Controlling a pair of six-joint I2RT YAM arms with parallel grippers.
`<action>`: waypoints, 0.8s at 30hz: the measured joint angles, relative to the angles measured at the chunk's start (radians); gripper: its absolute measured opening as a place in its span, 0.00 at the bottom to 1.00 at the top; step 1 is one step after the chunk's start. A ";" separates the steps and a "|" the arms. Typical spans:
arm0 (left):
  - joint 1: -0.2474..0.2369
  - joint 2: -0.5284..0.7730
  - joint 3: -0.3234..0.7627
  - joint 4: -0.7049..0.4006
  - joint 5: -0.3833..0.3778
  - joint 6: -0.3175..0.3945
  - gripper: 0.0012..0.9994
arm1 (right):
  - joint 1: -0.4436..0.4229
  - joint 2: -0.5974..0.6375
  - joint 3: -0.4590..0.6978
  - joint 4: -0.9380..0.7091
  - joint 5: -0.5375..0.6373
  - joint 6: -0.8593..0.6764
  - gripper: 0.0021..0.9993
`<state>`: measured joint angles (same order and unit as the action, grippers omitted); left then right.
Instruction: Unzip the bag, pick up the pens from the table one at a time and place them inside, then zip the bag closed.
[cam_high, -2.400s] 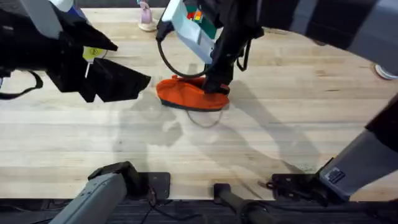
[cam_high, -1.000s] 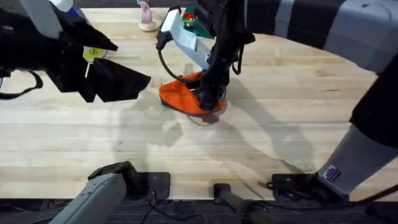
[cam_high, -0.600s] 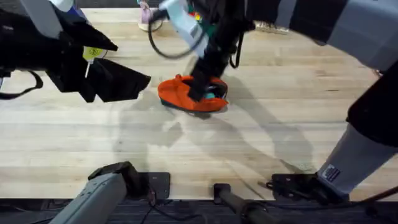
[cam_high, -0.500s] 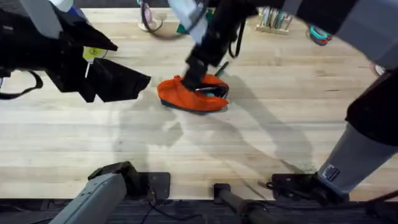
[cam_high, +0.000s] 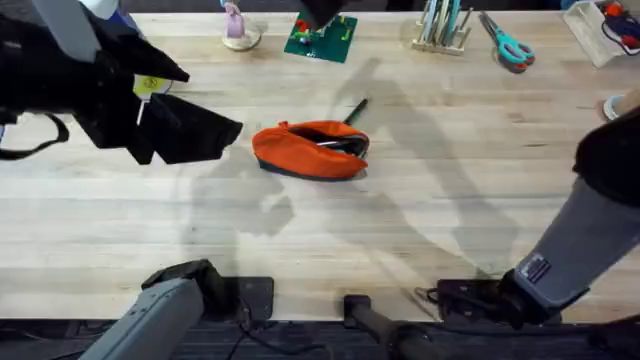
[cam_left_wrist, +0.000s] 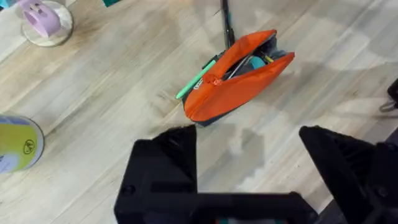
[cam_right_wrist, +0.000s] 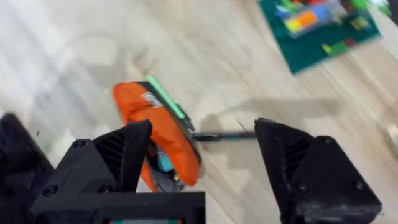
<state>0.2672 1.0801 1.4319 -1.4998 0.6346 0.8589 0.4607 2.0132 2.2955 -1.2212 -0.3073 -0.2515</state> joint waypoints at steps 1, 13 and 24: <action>0.000 0.000 0.000 0.000 0.000 0.000 1.00 | -0.021 0.000 0.000 -0.003 0.000 0.017 1.00; 0.000 0.000 0.000 0.000 0.000 0.000 0.99 | -0.159 0.000 0.000 -0.115 0.047 0.364 1.00; 0.000 0.000 0.000 0.000 0.000 0.000 0.99 | -0.151 0.000 0.000 -0.138 0.181 0.847 1.00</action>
<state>0.2672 1.0801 1.4319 -1.4998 0.6346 0.8589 0.3097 2.0132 2.2955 -1.3588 -0.1268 0.5953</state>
